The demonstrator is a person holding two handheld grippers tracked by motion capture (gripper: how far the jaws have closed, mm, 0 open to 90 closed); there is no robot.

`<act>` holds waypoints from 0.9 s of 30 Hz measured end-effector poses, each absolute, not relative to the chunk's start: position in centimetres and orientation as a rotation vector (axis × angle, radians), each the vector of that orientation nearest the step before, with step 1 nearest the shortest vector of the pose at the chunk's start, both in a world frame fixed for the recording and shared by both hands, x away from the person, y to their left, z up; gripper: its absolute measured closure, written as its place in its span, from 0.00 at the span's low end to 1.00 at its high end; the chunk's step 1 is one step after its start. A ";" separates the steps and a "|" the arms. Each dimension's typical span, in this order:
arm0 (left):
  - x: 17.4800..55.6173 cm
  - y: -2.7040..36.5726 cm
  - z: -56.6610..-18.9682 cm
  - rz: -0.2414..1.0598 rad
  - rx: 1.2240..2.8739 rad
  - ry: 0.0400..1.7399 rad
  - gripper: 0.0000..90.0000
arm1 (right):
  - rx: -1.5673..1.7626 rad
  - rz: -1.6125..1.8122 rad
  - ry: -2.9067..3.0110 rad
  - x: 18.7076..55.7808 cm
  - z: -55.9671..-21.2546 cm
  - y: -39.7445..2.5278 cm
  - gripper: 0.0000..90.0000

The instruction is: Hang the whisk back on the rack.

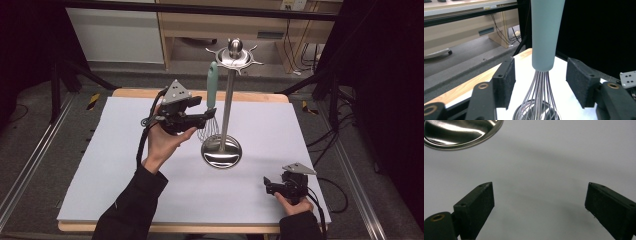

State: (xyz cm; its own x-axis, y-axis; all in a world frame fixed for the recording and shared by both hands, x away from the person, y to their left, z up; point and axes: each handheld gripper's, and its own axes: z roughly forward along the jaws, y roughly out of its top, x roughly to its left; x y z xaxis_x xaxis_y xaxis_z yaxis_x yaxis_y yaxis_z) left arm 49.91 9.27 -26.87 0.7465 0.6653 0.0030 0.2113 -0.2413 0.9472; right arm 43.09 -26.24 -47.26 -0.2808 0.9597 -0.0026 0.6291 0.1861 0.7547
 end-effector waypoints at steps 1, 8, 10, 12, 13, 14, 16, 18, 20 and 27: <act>49.8 9.4 -27.0 0.493 1.804 0.683 0.42 | 1.482 0.898 1.985 43.1 -47.3 -26.2 0.10; 49.0 10.7 -28.2 0.518 1.806 0.688 0.38 | 1.485 0.896 1.986 43.0 -47.3 -26.2 0.10; 48.7 11.1 -28.7 0.513 1.808 0.690 0.37 | 1.488 0.893 1.986 43.0 -47.3 -26.2 0.10; 48.4 11.4 -29.3 0.513 1.819 0.694 0.37 | 1.493 0.895 1.984 43.0 -47.3 -26.2 0.10; 48.3 11.7 -29.6 0.517 1.827 0.695 0.37 | 1.494 0.895 1.983 43.0 -47.3 -26.2 0.10; 48.2 11.8 -29.8 0.518 1.831 0.697 0.37 | 1.500 0.896 1.981 42.9 -47.3 -26.2 0.10; 48.0 12.2 -30.4 0.513 1.834 0.704 0.37 | 1.503 0.893 1.980 43.0 -47.4 -26.2 0.10; 47.8 12.6 -31.1 0.501 1.834 0.710 0.37 | 1.497 0.892 1.982 43.0 -47.4 -26.2 0.10; 47.7 13.0 -31.8 0.495 1.841 0.713 0.37 | 1.493 0.885 1.983 43.0 -47.4 -26.2 0.10; 47.3 14.1 -34.4 0.476 1.868 0.736 0.36 | 1.492 0.883 1.983 43.0 -47.5 -26.3 0.10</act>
